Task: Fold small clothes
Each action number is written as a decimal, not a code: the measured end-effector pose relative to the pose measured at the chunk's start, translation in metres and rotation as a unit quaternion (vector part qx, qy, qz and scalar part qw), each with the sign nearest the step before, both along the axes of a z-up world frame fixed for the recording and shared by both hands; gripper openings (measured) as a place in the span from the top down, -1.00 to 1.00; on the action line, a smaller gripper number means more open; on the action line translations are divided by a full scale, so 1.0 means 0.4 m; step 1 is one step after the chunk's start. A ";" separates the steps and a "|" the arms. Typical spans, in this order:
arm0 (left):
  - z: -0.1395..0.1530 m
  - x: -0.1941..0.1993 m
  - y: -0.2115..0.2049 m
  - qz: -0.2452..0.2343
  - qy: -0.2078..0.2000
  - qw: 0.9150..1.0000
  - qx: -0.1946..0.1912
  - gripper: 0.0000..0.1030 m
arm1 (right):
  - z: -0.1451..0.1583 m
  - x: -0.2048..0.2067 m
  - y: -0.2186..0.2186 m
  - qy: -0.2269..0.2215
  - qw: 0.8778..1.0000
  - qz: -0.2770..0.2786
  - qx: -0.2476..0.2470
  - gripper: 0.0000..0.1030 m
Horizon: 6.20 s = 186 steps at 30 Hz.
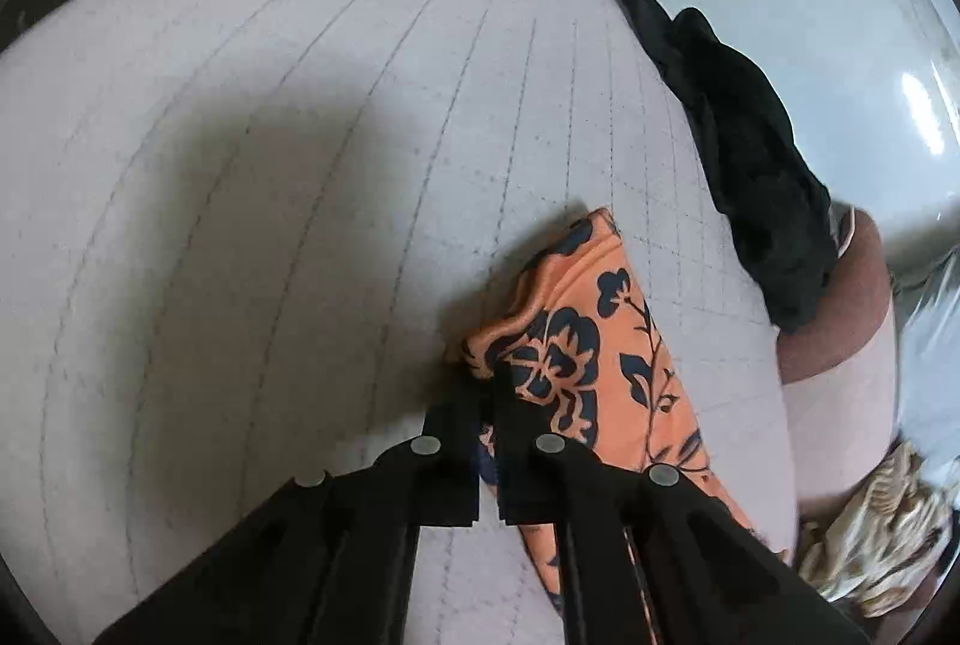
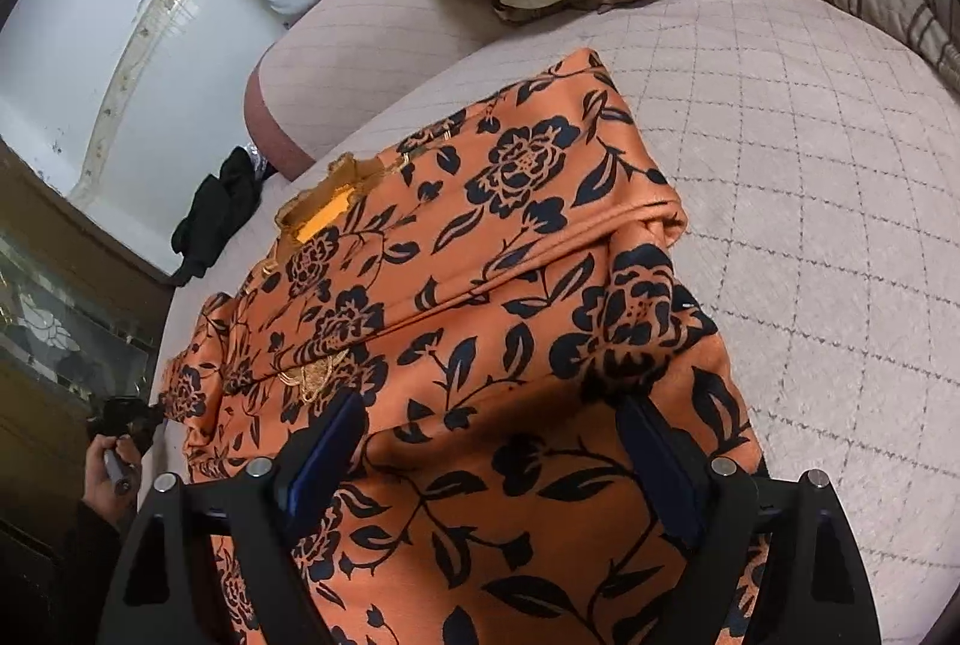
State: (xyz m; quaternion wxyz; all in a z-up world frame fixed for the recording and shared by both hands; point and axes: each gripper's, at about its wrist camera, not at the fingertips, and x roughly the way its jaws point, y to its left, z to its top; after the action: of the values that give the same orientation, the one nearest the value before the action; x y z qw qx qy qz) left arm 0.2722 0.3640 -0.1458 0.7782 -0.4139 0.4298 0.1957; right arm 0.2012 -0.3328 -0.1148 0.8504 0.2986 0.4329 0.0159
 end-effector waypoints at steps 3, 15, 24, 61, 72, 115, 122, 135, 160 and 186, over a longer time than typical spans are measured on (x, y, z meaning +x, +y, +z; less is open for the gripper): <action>0.093 0.017 -0.068 -0.031 -0.012 0.995 0.091 0.95 | 0.008 -0.009 -0.013 -0.009 1.000 -0.008 0.000 -0.71; 0.580 0.000 -0.924 -0.353 -0.294 0.869 0.188 0.94 | 0.049 -0.033 -0.063 -0.058 0.998 -0.031 0.020 -0.71; 0.277 0.054 -1.226 -0.495 -0.123 0.843 0.174 -0.12 | 0.044 -0.029 -0.112 -0.040 0.996 -0.045 0.062 -0.72; 0.054 0.055 -0.632 -0.319 -0.029 0.936 0.146 -0.21 | 0.092 0.246 0.002 0.017 0.987 0.011 -0.158 -0.47; 0.053 0.143 -0.634 -0.409 0.008 0.896 0.170 0.81 | 0.049 0.251 0.129 0.000 0.985 0.103 -0.139 -0.50; 0.166 -0.190 -0.763 -0.426 -0.051 0.872 0.237 -0.52 | 0.084 0.066 -0.091 0.001 0.996 0.064 0.069 -0.62; 0.137 -0.495 -0.582 -0.385 -0.034 0.916 0.110 -0.60 | 0.010 -0.274 -0.215 0.085 0.993 0.075 0.019 -0.63; 0.018 -0.704 -0.658 -0.398 0.036 0.915 0.045 -0.59 | -0.132 -0.513 -0.236 0.121 0.979 0.087 0.136 -0.23; 0.141 -0.814 -0.631 -0.377 -0.004 0.924 0.071 0.90 | 0.014 -0.535 -0.159 0.058 0.985 0.111 0.120 0.89; 0.083 -0.730 -0.641 -0.375 0.026 0.926 0.019 0.90 | -0.049 -0.469 -0.206 0.100 0.980 0.097 0.142 0.92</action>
State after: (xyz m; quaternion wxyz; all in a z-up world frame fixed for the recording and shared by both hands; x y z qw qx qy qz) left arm -0.0197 0.1075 -0.1125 0.7909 -0.2024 0.5702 -0.0918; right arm 0.0134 -0.4152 -0.1345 0.7461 0.3730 0.5361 0.1296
